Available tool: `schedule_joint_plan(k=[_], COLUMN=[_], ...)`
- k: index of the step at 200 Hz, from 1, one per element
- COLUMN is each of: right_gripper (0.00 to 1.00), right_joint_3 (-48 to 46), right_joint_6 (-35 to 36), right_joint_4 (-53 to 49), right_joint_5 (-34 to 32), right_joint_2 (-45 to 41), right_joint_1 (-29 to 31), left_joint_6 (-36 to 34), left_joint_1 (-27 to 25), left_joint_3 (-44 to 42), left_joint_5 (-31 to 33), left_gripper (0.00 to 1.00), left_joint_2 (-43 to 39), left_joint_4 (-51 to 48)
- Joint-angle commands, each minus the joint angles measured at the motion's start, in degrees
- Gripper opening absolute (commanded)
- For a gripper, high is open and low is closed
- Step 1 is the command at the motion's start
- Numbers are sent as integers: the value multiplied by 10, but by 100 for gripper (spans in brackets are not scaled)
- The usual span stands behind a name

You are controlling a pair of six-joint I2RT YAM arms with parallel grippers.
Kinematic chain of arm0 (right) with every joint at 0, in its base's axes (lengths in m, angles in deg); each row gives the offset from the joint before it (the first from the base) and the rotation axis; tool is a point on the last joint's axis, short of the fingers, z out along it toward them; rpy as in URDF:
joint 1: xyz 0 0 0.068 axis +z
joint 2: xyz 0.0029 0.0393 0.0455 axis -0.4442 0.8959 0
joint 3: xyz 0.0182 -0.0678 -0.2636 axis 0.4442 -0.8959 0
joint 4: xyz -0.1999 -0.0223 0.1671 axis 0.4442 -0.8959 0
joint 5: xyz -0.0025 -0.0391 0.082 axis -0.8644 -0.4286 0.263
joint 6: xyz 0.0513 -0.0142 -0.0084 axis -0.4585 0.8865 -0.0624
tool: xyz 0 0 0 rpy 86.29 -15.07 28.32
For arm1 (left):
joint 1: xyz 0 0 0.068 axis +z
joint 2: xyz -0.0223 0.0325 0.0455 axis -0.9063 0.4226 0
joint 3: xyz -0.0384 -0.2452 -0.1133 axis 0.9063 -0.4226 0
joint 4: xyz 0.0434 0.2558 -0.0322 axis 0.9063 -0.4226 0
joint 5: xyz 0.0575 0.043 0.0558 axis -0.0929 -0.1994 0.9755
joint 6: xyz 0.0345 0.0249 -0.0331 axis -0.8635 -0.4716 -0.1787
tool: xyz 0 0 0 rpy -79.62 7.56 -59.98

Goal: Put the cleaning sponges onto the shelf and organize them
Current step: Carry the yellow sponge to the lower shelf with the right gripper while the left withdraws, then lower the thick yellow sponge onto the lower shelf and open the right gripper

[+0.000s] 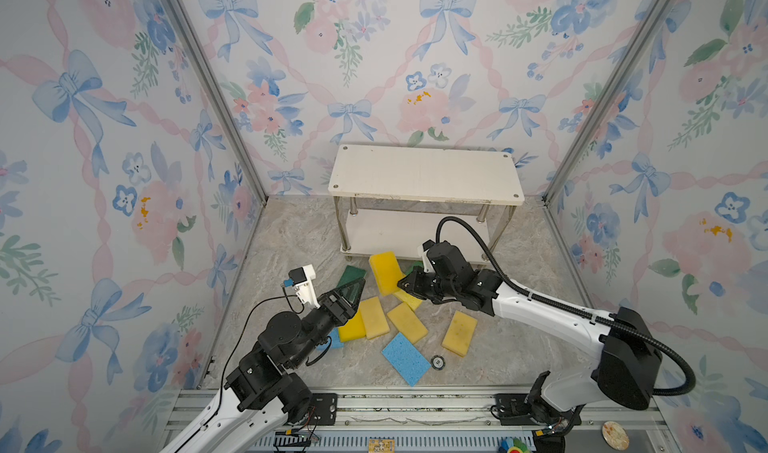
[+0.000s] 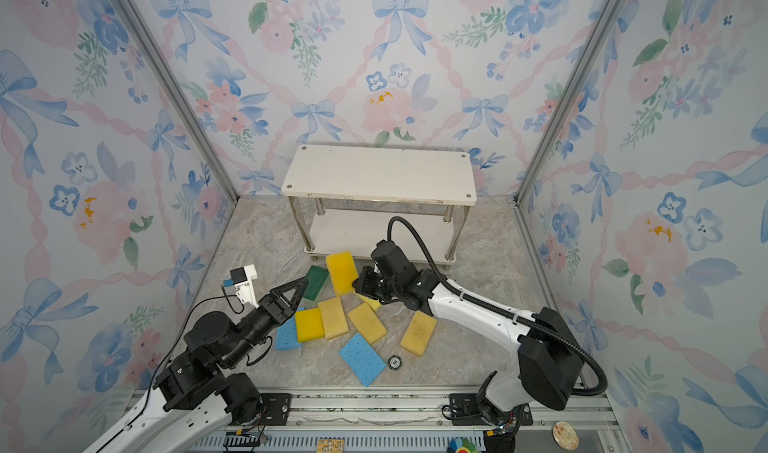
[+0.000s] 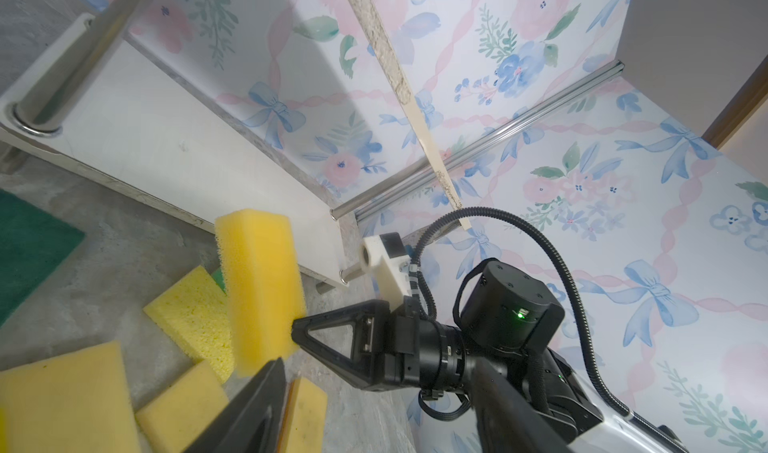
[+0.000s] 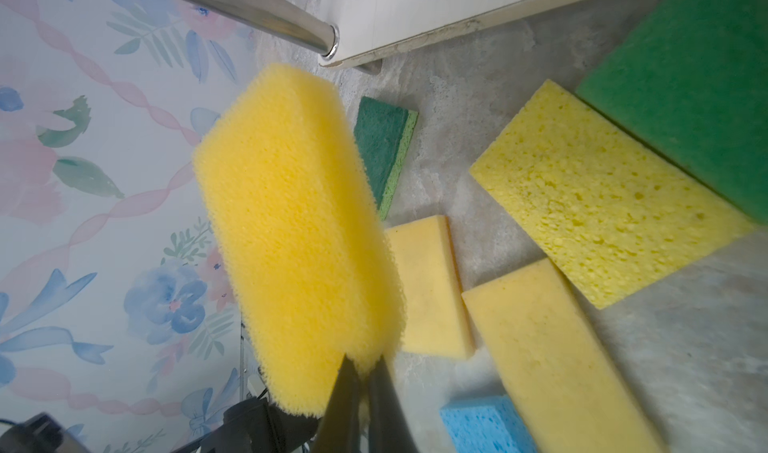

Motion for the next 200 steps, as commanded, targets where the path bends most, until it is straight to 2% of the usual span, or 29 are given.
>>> schedule_joint_plan(k=[1,44,79,121,200], right_gripper=[8,8,7,7,7], right_joint_3=[30,70,129,193,305], right_joint_6=[-45,-135,-177,-180,-153], right_joint_4=[71,150,159,142,90], right_joint_5=[-44,-93,-108,-120,-92], right_joint_2=[41,150,218,263,347], right_joint_1=[-6,-8,-8,-14,-28], left_joint_6=[-21,-6,-4,-1,1], left_joint_1=[4,4,4,4,4], left_joint_3=[0,-8,-5,-6,-13], left_joint_5=[19,18,25,31,34], left_gripper=[73,74,75,75,76], left_joint_2=[-29,-68,-80,-94,-108], left_joint_4=[-90,-116,-136,-157,-169])
